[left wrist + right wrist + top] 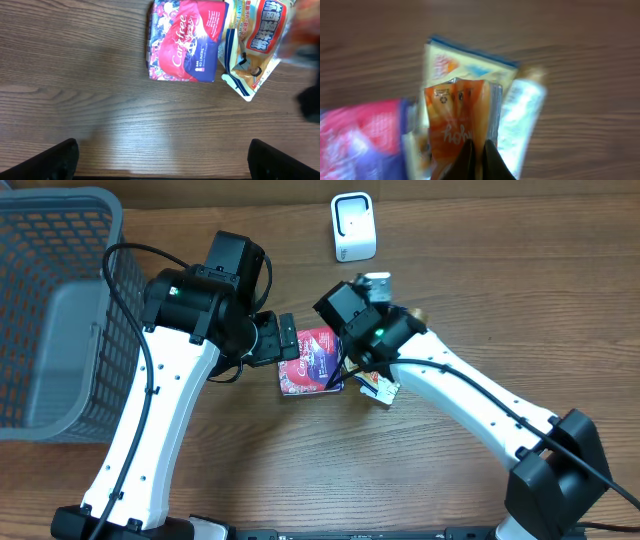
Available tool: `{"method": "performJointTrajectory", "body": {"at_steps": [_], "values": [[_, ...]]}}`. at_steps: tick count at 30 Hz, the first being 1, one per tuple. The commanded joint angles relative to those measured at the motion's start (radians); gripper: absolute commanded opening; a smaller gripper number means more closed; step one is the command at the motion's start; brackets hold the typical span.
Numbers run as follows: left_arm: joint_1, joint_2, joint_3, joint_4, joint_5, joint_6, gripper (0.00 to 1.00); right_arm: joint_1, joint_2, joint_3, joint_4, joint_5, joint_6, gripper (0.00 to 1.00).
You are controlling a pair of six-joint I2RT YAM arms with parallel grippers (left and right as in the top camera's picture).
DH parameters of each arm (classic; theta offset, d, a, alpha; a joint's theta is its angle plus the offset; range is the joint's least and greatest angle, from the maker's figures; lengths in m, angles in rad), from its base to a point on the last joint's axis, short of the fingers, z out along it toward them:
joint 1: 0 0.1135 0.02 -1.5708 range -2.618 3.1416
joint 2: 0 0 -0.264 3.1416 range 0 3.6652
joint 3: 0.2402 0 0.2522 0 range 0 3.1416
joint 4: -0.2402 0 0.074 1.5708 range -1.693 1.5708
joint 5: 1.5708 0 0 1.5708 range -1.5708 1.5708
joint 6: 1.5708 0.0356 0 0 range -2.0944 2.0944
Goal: Scan the item barcode
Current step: 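Grasp the orange box with the right gripper, then lift the right gripper away toward the right side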
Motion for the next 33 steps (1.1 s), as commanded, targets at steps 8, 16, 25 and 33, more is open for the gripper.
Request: {"method": "performJointTrajectory", "body": {"at_steps": [8, 16, 25, 33], "values": [[0.001, -0.011, 0.014, 0.002, -0.014, 0.016, 1.0, -0.302, 0.003, 0.056, -0.221, 0.28, 0.164, 0.04], [0.001, -0.011, 0.014, 0.002, -0.014, 0.016, 1.0, -0.539, 0.025, 0.047, -0.239, 0.061, 0.164, 0.04], [0.001, -0.011, 0.014, 0.002, -0.014, 0.016, 1.0, -0.549, 0.071, -0.115, -0.242, -0.01, 0.164, 0.04], [0.001, -0.011, 0.014, 0.002, -0.014, 0.016, 1.0, -0.533, 0.071, -0.156, -0.253, -0.046, 0.164, 0.04]]}}
